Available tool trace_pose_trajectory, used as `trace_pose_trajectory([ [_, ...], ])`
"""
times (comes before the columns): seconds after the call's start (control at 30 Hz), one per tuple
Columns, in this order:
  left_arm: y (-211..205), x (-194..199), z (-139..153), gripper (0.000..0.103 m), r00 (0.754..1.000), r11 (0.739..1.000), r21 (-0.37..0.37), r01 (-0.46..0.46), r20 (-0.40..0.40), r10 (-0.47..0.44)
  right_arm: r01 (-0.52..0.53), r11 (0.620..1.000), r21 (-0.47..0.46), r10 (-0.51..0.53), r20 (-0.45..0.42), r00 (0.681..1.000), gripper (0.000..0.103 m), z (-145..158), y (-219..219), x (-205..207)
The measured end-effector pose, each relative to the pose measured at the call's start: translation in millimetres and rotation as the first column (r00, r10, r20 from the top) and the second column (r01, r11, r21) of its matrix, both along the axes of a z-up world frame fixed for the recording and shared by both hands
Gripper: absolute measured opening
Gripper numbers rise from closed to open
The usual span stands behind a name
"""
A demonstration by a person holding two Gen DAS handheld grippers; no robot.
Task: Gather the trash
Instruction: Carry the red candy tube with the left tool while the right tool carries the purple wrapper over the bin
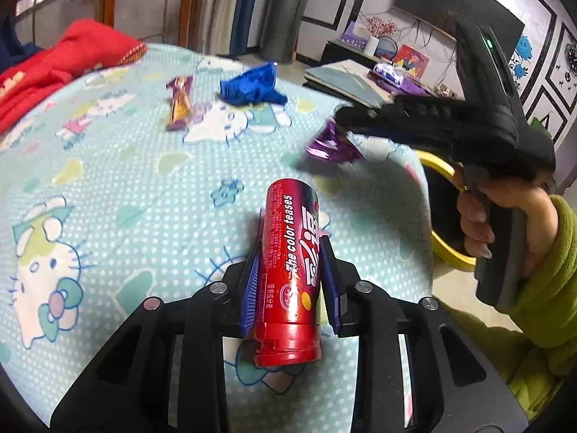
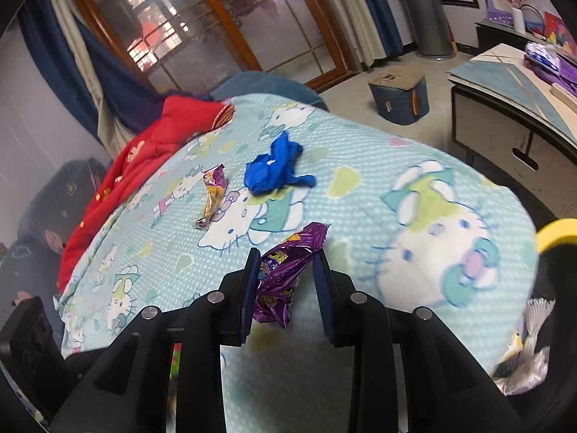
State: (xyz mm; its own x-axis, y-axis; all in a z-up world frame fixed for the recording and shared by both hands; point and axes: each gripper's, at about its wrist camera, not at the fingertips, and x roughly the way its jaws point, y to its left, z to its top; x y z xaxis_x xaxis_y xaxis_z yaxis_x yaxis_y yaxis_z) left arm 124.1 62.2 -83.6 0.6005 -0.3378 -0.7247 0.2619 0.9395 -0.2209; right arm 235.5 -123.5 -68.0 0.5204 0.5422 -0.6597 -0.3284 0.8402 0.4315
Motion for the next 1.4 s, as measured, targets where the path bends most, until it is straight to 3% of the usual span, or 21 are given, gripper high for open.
trace_pose_trajectory([
  [0.43, -38.8, 16.7, 39.1, 0.023, 0.994, 0.998, -0.06, -0.021, 0.11, 0.027, 0.082, 0.997, -0.009, -0.081, 0.073, 0.994, 0.029, 32.5, -74.6, -23.4],
  [0.67, -71.5, 25.2, 55.7, 0.023, 0.988, 0.998, -0.064, 0.024, 0.151, -0.014, 0.149, 0.988, -0.048, -0.142, 0.12, 0.983, 0.029, 41.3, -117.5, -36.4],
  [0.97, -116.5, 28.6, 59.8, 0.023, 0.98, 0.993, -0.064, 0.094, 0.183, -0.081, 0.248, 0.966, -0.076, -0.238, 0.127, 0.963, 0.029, 33.1, -172.4, -57.6],
  [1.4, -170.6, 28.6, 50.0, 0.023, 0.962, 0.977, -0.029, 0.212, 0.182, -0.204, 0.333, 0.938, -0.096, -0.32, 0.127, 0.939, 0.029, 23.7, -218.9, -71.4],
])
